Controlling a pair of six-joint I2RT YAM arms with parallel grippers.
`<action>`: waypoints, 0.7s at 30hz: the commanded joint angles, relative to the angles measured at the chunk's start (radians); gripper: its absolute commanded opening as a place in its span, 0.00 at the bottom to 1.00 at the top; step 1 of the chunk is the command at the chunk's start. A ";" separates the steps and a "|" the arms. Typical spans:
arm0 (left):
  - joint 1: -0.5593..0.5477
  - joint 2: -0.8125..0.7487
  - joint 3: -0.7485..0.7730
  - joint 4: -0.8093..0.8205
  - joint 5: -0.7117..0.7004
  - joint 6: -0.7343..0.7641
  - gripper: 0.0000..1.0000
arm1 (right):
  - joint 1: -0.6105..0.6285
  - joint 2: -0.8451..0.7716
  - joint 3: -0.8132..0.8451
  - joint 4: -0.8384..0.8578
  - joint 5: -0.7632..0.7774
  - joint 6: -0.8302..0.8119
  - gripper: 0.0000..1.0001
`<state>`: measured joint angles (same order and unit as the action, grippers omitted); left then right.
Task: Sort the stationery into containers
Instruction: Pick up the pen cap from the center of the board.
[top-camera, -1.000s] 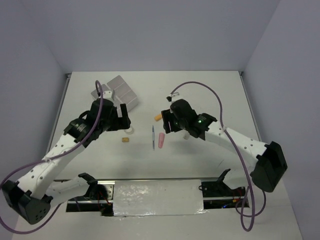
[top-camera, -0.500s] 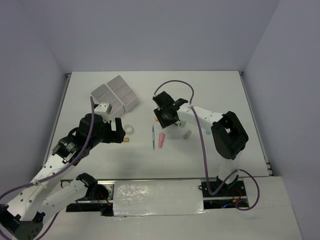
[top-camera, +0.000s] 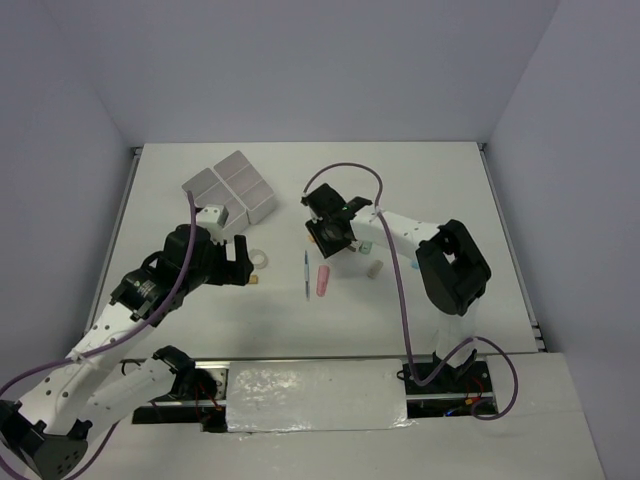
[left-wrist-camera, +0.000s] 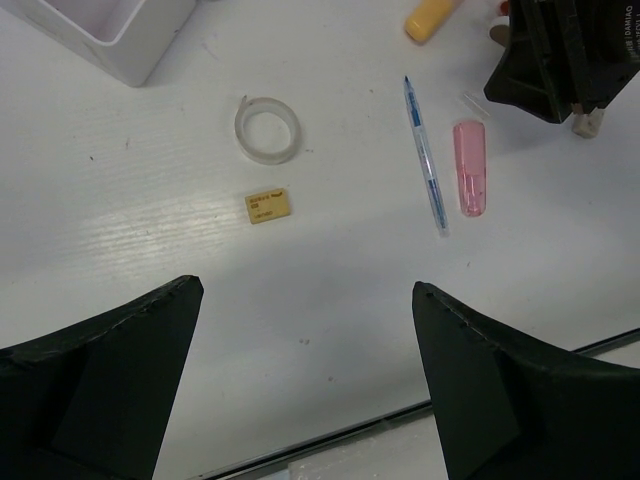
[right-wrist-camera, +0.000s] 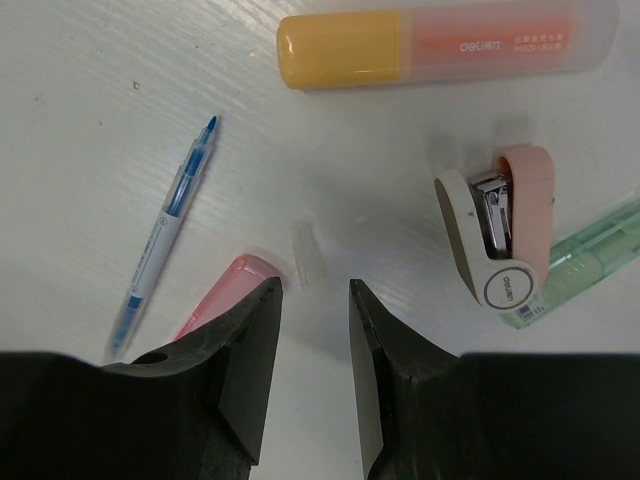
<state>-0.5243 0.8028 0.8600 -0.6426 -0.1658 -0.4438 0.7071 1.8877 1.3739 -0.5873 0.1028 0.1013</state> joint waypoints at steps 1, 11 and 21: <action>0.000 -0.007 0.008 0.041 0.025 0.022 0.99 | 0.005 0.016 0.004 0.040 -0.040 -0.020 0.41; 0.000 0.010 0.008 0.044 0.040 0.027 0.99 | 0.006 0.057 -0.006 0.053 -0.018 -0.018 0.38; 0.000 0.013 0.008 0.046 0.048 0.031 0.99 | 0.008 0.087 -0.029 0.072 -0.020 -0.014 0.36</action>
<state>-0.5243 0.8188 0.8600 -0.6273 -0.1326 -0.4397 0.7090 1.9602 1.3602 -0.5476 0.0750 0.0910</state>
